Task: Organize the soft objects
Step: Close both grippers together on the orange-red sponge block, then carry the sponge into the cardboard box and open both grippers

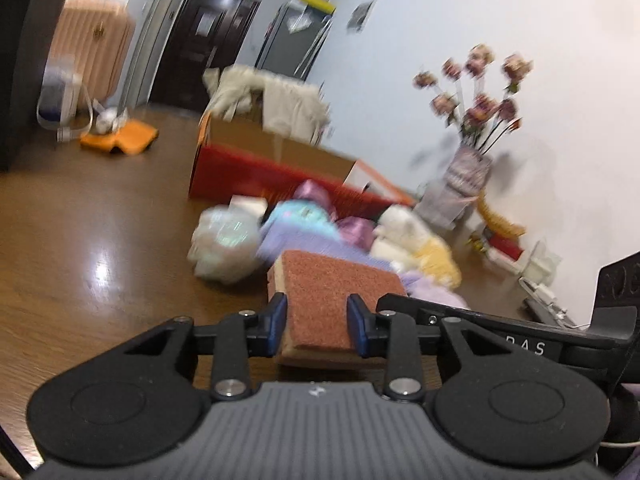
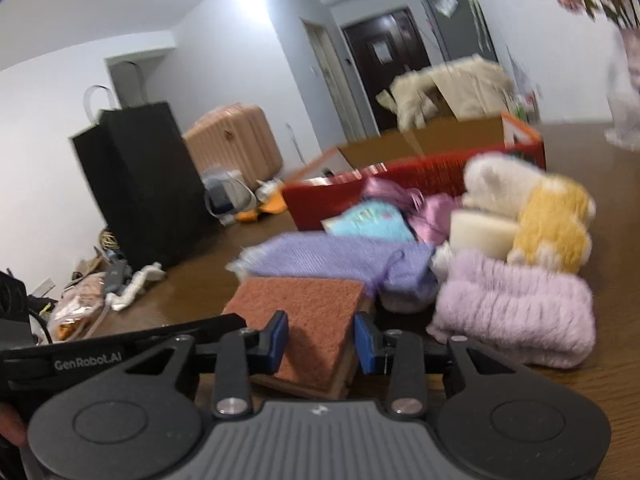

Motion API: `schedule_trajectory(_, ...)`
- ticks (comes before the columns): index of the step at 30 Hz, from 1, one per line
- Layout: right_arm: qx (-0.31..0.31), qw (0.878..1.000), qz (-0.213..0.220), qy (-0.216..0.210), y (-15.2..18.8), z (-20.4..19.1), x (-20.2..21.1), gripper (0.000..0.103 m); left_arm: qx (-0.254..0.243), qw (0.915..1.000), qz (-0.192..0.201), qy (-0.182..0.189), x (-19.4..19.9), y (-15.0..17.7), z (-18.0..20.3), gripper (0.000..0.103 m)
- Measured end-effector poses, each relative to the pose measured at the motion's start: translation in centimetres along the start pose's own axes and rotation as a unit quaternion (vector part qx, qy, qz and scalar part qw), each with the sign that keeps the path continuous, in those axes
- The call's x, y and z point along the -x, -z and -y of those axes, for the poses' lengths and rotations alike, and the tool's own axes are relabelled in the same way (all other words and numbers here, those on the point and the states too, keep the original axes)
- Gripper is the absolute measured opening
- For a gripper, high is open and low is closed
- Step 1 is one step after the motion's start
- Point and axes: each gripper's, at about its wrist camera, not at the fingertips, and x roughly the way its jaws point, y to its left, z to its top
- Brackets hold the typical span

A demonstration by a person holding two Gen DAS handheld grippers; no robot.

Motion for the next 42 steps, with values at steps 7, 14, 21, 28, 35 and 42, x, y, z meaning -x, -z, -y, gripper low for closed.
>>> schedule_trajectory(7,0.015,0.998,0.057,-0.007,-4.5,-0.9,1.9,0.035,0.0,0.9986,0.051,0.015,1.3,-3.9,2.1,0.033)
schedule_trajectory(14,0.05,0.997,0.06,0.006,-14.7,1.3,-5.4,0.035,0.014,0.9982,0.058,0.005,-6.7,-13.7,0.2,0.033)
schedule_trajectory(21,0.012,0.999,-0.044,0.019,-24.6,7.5,-21.6,0.035,0.041,0.9979,-0.019,-0.046,-21.9,-22.4,-6.4,0.033)
schedule_trajectory(28,-0.013,0.99,-0.133,0.042,-25.8,12.7,-35.4,0.032,-0.033,0.9879,-0.084,-0.126,-32.3,-23.6,-9.7,0.034)
schedule_trajectory(35,-0.001,0.986,-0.152,0.062,-25.6,12.3,-36.9,0.033,-0.047,0.9866,-0.086,-0.13,-32.4,-24.3,-10.1,0.052)
schedule_trajectory(42,0.002,0.993,-0.105,0.058,-28.4,10.7,-29.6,0.035,-0.055,0.9884,-0.043,-0.135,-26.3,-26.6,-7.4,0.055)
